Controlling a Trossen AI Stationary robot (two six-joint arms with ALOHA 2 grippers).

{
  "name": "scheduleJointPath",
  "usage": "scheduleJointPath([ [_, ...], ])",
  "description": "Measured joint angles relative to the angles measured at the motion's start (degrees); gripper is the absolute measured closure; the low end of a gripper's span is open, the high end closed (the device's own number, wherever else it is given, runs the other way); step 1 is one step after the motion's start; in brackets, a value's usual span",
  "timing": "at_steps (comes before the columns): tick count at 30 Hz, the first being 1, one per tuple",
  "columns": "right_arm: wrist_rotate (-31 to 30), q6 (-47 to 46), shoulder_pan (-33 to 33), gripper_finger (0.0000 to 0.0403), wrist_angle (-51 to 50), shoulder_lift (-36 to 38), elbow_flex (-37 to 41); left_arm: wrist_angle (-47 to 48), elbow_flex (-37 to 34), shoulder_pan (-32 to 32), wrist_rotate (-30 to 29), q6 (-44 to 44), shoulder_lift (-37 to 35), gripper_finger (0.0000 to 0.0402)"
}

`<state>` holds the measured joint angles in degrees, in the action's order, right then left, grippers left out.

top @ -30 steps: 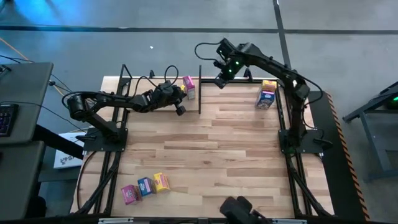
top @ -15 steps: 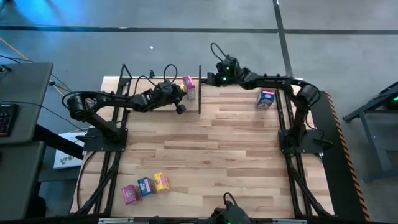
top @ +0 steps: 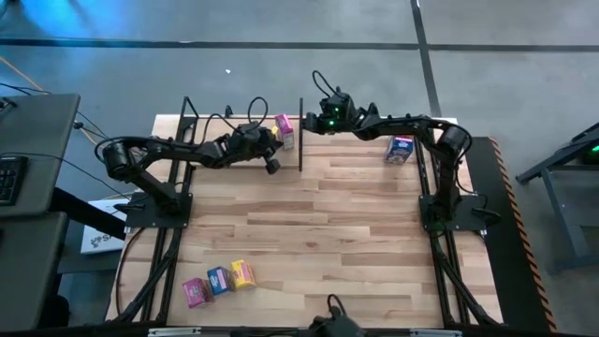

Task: Stack cereal on shelf
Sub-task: Put the top purple cereal box on the shelf

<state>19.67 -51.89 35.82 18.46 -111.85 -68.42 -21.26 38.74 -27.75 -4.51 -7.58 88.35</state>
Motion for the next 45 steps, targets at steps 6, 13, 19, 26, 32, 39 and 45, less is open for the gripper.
scheduleJointPath([
  [6,0.0,-0.5,-1.1,0.0403,0.3,0.0,0.0,-1.5,0.0,0.0,2.7,0.1,2.8,0.0401],
  [13,0.4,-0.2,-1.5,0.0403,1.4,0.0,0.0,4.8,0.0,0.1,3.8,0.4,1.5,0.0401],
  [19,-0.2,-0.2,-1.3,0.0403,1.6,0.0,0.0,7.9,0.0,-1.1,-2.0,-3.3,-2.4,0.0401],
  [26,-0.8,0.3,-1.7,0.0403,1.5,0.0,0.0,0.0,0.0,-4.2,2.2,-2.0,0.2,0.0401],
  [32,-2.0,0.3,-1.6,0.0403,1.5,0.0,0.0,-0.7,0.0,-3.6,5.4,-2.5,0.5,0.0401],
  [39,-2.7,0.4,-1.7,0.0403,1.5,0.0,0.0,-4.4,0.0,-3.7,5.4,-1.6,2.4,0.0401],
  [45,-2.7,0.9,-1.7,0.0403,1.3,0.0,0.0,-6.3,1.0,-3.3,5.8,-0.1,5.6,0.0401],
])
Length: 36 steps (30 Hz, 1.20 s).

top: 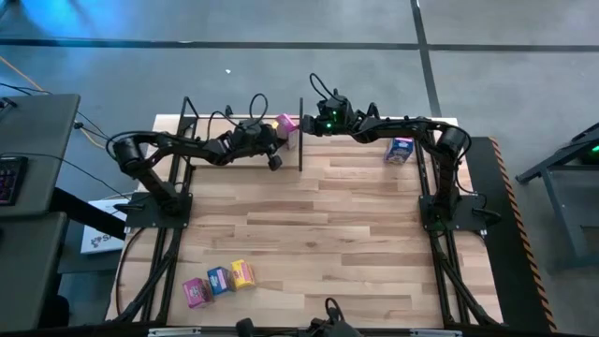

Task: Stack cereal on shelf
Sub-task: Put the top purple cereal box on the shelf

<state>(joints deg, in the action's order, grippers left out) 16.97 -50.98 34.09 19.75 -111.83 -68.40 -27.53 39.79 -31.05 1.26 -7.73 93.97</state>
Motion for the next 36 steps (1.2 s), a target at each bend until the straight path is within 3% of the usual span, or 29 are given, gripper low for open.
scheduleJointPath([
  [11,-0.8,0.1,0.1,0.0403,-0.1,0.0,0.0,-0.1,5.8,0.1,1.5,0.1,4.2,0.0402],
  [28,-1.4,2.3,3.1,0.0403,-0.7,0.1,0.0,1.2,6.4,-0.1,0.8,0.6,4.3,0.0402],
  [31,-1.5,4.8,4.3,0.0403,-4.3,1.2,-0.5,1.4,6.4,-0.1,0.7,0.6,4.3,0.0402],
  [36,1.2,12.5,5.5,0.0403,-18.7,4.8,-1.2,4.1,6.4,-0.1,-0.3,0.1,3.0,0.0402],
])
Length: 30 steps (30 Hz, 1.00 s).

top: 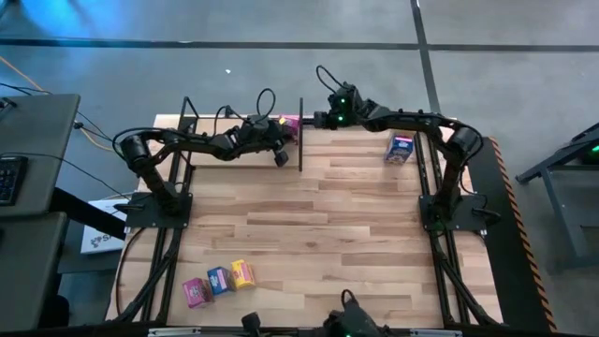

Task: Stack cereal on shelf
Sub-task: Put the top purple cereal box on the shelf

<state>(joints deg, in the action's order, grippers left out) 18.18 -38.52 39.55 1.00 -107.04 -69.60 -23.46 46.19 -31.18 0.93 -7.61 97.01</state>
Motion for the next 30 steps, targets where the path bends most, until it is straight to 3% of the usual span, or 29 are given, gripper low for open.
scheduleJointPath([
  [5,5.4,3.7,-2.1,0.0403,-6.2,0.4,0.0,5.3,0.0,0.0,0.1,-2.2,-3.5,0.0401],
  [12,0.2,2.4,-6.2,0.0403,0.4,0.1,0.0,15.8,-0.5,-0.7,0.3,-4.0,-11.9,0.0402],
  [23,-2.4,-0.4,-6.3,0.0403,5.7,0.1,0.0,11.1,-10.1,-7.2,2.4,4.6,-30.0,0.0402],
  [30,-1.6,-5.2,-6.3,0.0403,11.5,-3.2,0.0,10.1,-12.7,-8.6,3.5,7.5,-35.6,0.0401],
])
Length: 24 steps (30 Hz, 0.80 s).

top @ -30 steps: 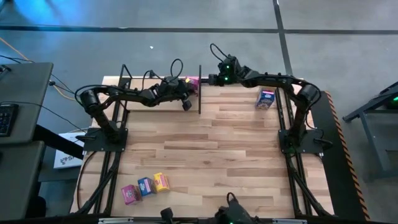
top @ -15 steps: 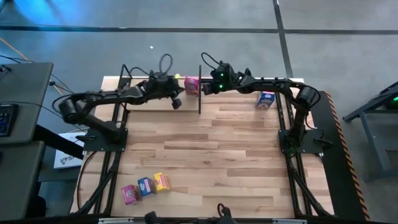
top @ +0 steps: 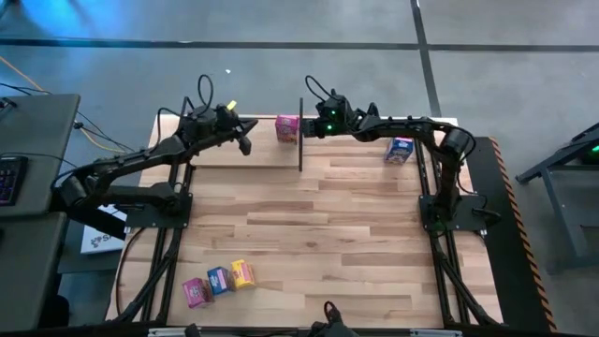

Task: Stack cereal on shelf
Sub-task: Put the top purple cereal box on the shelf

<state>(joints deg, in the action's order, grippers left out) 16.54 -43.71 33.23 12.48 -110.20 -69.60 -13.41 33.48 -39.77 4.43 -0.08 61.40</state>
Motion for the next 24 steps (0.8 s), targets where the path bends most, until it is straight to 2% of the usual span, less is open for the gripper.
scheduleJointPath([
  [24,-1.3,-4.5,-0.4,0.0403,4.6,-0.9,0.0,0.2,-0.1,-0.7,0.0,-0.1,-0.4,0.0402],
])
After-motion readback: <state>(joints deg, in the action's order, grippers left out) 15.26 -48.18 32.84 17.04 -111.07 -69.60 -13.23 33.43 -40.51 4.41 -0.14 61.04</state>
